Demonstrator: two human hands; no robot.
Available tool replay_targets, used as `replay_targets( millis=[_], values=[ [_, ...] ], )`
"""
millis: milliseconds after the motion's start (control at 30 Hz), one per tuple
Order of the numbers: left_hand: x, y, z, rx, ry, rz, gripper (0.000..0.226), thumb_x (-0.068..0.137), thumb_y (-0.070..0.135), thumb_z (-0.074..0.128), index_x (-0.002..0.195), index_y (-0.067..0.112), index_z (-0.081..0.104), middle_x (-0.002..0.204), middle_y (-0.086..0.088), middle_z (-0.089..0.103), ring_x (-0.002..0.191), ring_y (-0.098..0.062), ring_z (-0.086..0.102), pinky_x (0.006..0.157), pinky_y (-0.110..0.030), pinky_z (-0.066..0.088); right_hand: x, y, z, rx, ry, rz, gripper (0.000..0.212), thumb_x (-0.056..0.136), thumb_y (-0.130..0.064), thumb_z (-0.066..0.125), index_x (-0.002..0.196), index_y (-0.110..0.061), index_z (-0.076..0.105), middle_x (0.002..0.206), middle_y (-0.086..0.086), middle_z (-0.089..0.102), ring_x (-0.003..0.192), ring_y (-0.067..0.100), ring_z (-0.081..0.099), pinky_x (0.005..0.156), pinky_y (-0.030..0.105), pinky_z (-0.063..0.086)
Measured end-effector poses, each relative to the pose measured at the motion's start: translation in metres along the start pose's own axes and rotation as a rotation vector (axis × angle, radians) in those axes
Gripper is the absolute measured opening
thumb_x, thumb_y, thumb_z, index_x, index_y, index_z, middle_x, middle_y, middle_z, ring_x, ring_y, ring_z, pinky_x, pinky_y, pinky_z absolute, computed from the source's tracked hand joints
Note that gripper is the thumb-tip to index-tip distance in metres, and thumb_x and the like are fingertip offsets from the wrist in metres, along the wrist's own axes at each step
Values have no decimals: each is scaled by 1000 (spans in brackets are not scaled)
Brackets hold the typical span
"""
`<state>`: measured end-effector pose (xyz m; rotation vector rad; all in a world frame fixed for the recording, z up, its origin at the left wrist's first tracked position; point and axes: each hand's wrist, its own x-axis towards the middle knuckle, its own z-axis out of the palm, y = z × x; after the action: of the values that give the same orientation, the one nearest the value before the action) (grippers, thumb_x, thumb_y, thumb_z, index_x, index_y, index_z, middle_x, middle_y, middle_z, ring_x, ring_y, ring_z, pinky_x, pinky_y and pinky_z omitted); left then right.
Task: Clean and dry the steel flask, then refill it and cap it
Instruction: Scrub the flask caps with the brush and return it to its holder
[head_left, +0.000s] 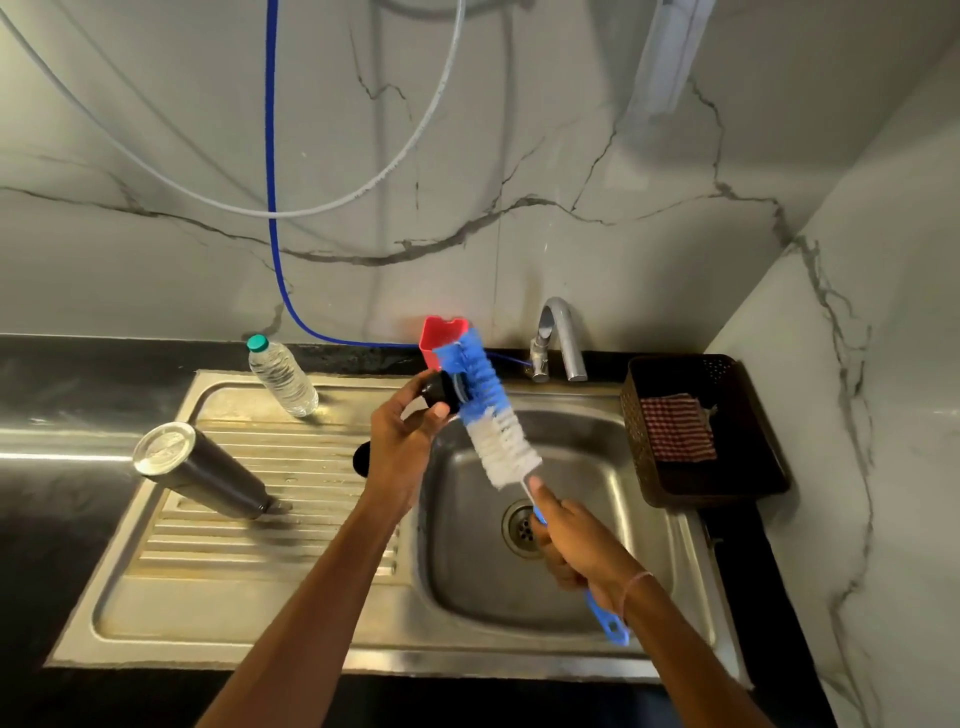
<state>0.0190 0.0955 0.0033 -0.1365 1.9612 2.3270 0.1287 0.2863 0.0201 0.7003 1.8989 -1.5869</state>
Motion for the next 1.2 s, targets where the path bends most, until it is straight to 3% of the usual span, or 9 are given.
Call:
replay_targets(
  millis=[67, 167, 333, 500, 700, 833, 933, 1067, 1200],
  values=[
    [-1, -9, 2, 102, 67, 14, 50, 86, 5, 75, 133, 20, 68, 121, -9, 75, 113, -29, 71, 103, -50, 55, -7, -9, -1, 88, -127, 29, 53, 101, -62, 39, 63, -26, 36, 52, -6, 26, 41, 8, 19, 39, 19, 15],
    [-3, -16, 7, 224, 54, 59, 50, 81, 11, 74, 123, 37, 71, 129, -5, 70, 117, -24, 68, 102, -50, 55, -5, -33, 2, 215, -197, 63, 44, 104, -52, 41, 71, -24, 41, 55, -6, 23, 39, 6, 17, 36, 14, 16],
    [13, -5, -2, 326, 152, 165, 51, 88, -11, 69, 133, 14, 66, 129, -5, 66, 100, 3, 70, 89, -30, 58, -22, -33, 1, 239, -324, 110, 42, 104, -51, 41, 73, -24, 44, 60, -5, 19, 41, 5, 16, 34, 14, 15],
    [10, -11, 8, 463, 48, 229, 62, 82, -17, 70, 134, 16, 65, 131, -4, 62, 110, -17, 69, 89, -18, 56, -17, -43, 2, 359, -377, 173, 39, 106, -45, 40, 74, -23, 45, 54, -9, 21, 36, 3, 18, 29, 16, 17],
    [16, 0, -2, 424, 113, 215, 59, 81, -23, 67, 135, 1, 62, 135, -13, 59, 101, -8, 67, 77, -9, 52, -31, -41, 5, 436, -430, 193, 42, 106, -45, 40, 71, -24, 46, 54, -10, 20, 37, 3, 17, 30, 17, 14],
    [8, -5, 3, 530, 65, 253, 57, 84, -14, 71, 137, 8, 63, 135, -2, 60, 109, -15, 68, 84, -5, 49, -25, -40, 5, 517, -442, 209, 41, 107, -43, 38, 71, -23, 46, 52, -10, 20, 36, 3, 18, 28, 17, 15],
    [3, -12, 9, 490, 58, 231, 63, 82, -17, 72, 138, 11, 62, 130, 2, 59, 104, -6, 66, 83, -5, 49, -7, -44, 7, 563, -434, 229, 40, 107, -42, 38, 73, -22, 44, 49, -10, 22, 34, 2, 19, 27, 17, 15],
    [9, -10, -2, 478, 125, 246, 63, 80, -21, 70, 133, 13, 64, 131, -4, 61, 106, -18, 68, 81, -6, 51, -21, -35, 10, 464, -407, 223, 40, 107, -42, 39, 72, -23, 46, 54, -9, 20, 37, 3, 17, 30, 17, 13],
    [7, -8, -6, 451, 118, 238, 63, 80, -24, 68, 135, 7, 62, 129, -5, 59, 103, -9, 66, 80, -8, 52, -35, -23, 5, 409, -413, 199, 42, 106, -44, 42, 70, -24, 49, 61, -8, 16, 40, 3, 15, 31, 17, 14]
  ],
)
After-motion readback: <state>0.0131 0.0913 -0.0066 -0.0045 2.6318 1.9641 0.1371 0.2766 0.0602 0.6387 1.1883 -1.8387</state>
